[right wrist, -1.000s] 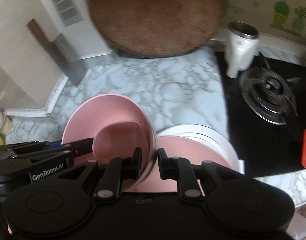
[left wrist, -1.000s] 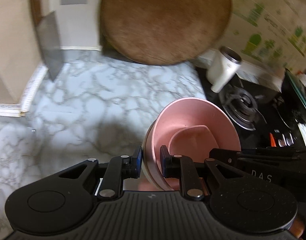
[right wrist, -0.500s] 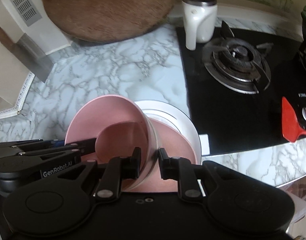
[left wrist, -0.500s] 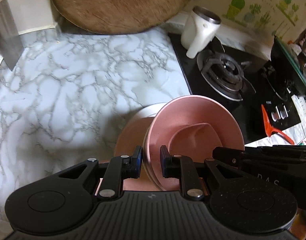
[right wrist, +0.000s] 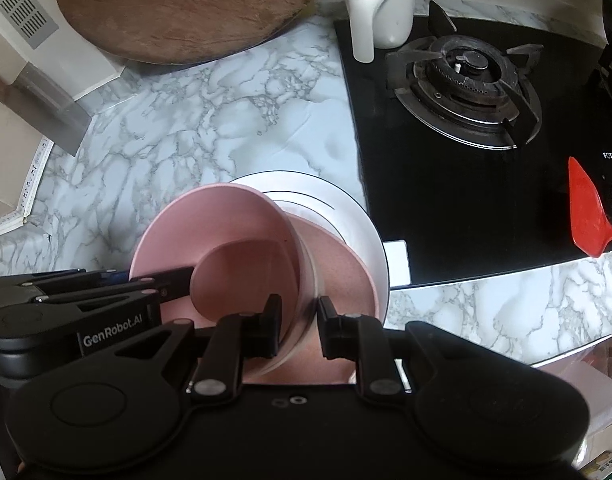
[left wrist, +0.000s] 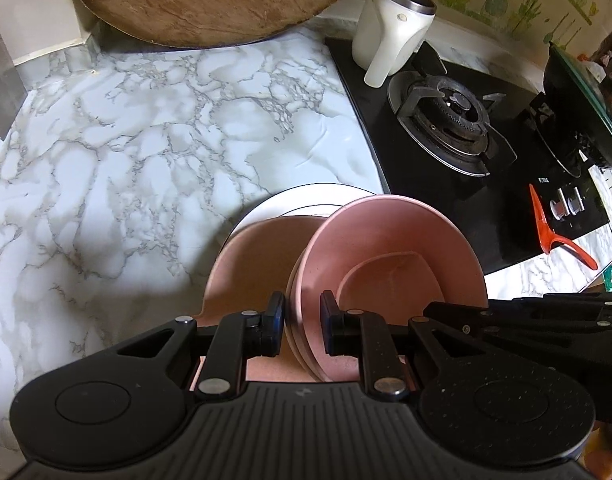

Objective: Organize plates and bowls
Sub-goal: 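Carry the nested bowls with both grippers onto the pink bear plate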

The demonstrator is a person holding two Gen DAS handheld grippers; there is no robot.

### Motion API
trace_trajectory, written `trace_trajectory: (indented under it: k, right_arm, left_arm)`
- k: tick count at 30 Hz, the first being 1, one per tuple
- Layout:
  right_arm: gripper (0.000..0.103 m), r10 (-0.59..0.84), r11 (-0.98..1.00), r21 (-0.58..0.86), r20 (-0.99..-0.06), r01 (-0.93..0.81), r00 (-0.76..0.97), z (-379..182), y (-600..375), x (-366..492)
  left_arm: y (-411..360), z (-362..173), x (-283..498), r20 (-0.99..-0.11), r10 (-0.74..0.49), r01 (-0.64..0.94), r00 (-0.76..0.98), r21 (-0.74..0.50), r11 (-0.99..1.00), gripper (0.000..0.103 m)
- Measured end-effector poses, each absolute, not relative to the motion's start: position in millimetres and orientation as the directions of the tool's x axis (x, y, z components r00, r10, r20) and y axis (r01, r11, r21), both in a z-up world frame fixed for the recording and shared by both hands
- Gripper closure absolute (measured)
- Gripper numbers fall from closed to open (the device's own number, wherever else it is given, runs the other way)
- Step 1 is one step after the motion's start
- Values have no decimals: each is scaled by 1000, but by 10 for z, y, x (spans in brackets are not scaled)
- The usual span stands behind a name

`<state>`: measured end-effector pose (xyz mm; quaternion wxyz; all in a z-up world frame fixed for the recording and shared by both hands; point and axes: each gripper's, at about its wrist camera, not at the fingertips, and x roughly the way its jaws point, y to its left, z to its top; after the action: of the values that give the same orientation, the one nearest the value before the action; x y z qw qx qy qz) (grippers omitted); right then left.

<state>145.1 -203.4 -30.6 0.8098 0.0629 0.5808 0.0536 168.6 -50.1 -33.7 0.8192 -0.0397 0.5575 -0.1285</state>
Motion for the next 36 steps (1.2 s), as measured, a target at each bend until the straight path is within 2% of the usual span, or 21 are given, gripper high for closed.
trace_trajectory:
  k: [19, 36]
  right_arm:
    - [79, 187, 980, 201, -928, 11, 323, -368, -2058, 1561]
    - [74, 166, 980, 198, -897, 36, 409, -166, -2067, 1364]
  left_arm:
    - [-468, -400, 1809, -891, -263, 180, 370, -209, 961, 85]
    - [-394, -211, 1656, -854, -278, 222, 439, -196, 955, 85]
